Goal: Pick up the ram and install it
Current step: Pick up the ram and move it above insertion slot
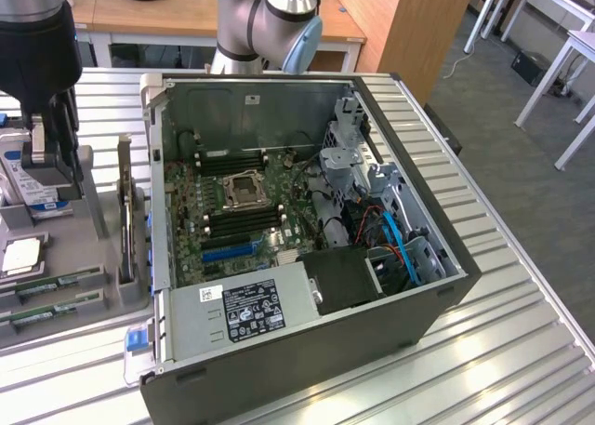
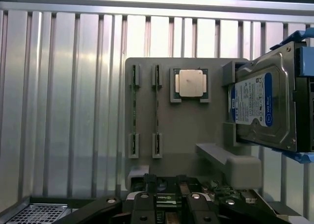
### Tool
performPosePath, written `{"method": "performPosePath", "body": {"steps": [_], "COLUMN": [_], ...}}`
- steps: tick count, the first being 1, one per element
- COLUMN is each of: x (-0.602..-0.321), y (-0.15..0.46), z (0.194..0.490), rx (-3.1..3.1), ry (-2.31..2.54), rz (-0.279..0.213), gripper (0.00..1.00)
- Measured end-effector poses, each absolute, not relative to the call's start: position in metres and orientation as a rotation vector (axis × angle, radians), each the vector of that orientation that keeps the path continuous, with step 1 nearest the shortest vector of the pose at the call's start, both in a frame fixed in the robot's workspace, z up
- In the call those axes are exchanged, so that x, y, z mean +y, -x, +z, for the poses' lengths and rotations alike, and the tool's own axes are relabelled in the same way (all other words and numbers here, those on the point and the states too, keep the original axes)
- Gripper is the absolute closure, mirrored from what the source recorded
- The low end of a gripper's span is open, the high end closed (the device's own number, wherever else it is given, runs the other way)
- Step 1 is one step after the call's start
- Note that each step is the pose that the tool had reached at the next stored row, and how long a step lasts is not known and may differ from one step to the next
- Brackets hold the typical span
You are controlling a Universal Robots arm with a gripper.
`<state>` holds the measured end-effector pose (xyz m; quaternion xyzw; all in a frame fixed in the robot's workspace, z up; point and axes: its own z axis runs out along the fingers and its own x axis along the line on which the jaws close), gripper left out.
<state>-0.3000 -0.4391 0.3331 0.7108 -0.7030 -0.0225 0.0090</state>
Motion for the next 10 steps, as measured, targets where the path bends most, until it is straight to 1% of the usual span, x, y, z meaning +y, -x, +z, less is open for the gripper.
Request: {"method": "performPosePath", "body": {"steps": [10], "x": [-0.439], "y": [0.3], "z": [0.319], "rx": [-2.196], "ry": [-2.22], "rz": [-0.07], "gripper": [0.7]}}
